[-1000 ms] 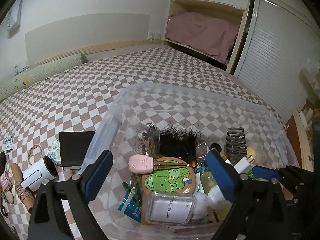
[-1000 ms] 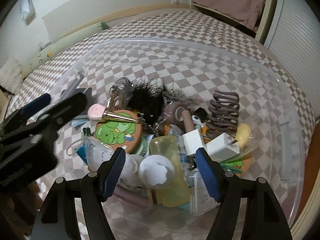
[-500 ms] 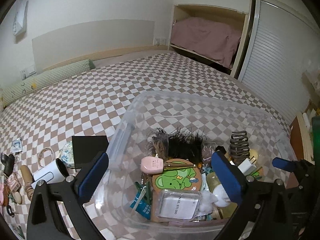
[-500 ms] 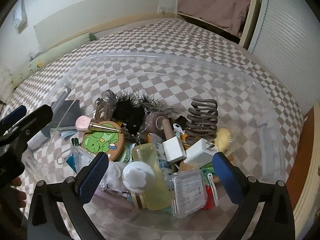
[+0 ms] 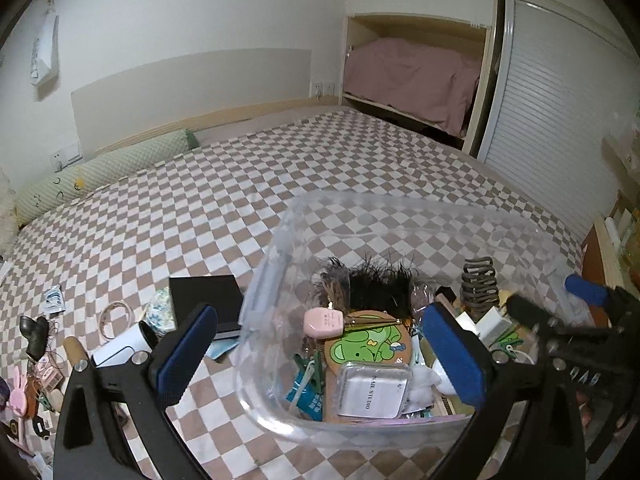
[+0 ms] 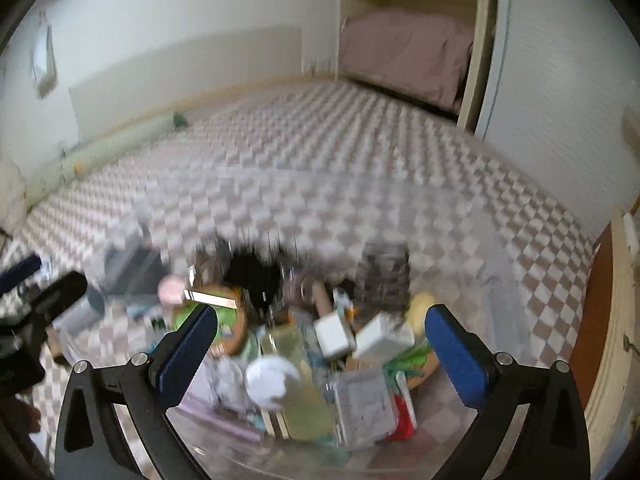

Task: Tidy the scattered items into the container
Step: 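Withdraw both tools from the box back toward the scattered items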

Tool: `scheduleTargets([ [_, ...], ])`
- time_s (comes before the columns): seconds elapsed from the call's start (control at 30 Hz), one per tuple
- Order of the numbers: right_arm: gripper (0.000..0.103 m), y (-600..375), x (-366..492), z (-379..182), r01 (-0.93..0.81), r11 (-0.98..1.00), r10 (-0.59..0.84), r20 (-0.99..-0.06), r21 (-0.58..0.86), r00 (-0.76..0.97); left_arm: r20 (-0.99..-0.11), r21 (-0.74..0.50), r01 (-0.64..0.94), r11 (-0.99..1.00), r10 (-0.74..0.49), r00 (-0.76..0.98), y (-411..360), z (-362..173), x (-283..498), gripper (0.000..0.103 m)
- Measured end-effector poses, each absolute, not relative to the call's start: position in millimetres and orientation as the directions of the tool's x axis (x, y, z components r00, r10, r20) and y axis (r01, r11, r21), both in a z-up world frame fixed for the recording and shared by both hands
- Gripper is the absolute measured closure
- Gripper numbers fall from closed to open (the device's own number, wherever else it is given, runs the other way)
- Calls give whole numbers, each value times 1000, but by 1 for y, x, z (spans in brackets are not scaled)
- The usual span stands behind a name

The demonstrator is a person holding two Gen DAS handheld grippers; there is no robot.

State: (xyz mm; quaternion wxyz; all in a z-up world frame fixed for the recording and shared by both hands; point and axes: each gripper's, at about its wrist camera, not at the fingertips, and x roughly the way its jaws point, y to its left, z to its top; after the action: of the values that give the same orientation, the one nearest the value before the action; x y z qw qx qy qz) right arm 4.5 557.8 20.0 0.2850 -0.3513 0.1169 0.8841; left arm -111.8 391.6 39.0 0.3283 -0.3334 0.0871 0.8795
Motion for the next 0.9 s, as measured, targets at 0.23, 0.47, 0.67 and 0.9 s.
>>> scheduleTargets([
  [0.23, 0, 549, 7, 37, -582, -813, 449, -618, 17, -645, -626, -77, -606, -792, 511, -588, 366, 52, -114, 0],
  [0.47, 0, 524, 0, 47, -537, -843, 467, -536, -31, -703, -595, -67, -547, -835, 473, -650, 336, 61, -117, 0],
  [0.67, 0, 496, -13, 52, -482, -876, 427, -474, -6, -770, -582, -86, -478, -874, 434, -688, 299, 64, -127, 0],
  [0.9, 0, 464, -33, 50, -423, -905, 375, -404, 35, -835, -565, -61, -382, -922, 348, -749, 246, 60, -140, 0],
])
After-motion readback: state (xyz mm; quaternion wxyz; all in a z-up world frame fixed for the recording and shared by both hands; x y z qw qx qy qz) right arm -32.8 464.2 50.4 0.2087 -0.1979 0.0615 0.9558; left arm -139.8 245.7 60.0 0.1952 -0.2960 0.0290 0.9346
